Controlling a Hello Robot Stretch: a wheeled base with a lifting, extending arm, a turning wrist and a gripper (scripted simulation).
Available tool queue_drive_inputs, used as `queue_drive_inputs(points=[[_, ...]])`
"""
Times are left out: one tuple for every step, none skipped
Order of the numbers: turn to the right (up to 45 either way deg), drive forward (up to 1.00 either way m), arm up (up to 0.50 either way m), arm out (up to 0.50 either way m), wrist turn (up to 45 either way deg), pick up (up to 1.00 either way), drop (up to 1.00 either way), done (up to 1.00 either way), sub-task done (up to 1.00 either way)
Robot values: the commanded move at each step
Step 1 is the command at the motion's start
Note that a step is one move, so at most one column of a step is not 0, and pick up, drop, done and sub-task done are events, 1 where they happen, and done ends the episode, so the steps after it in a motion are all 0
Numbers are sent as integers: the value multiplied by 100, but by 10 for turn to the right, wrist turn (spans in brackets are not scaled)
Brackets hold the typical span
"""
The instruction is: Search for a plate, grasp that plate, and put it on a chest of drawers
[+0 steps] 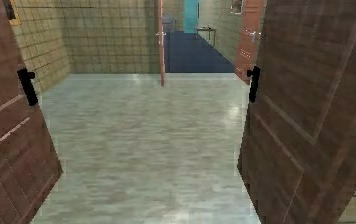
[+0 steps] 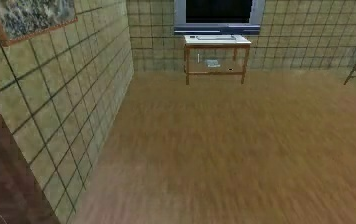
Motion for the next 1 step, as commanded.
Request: queue_drive_inputs(points=[[0,100,0,0,0,0,0,0,0]])
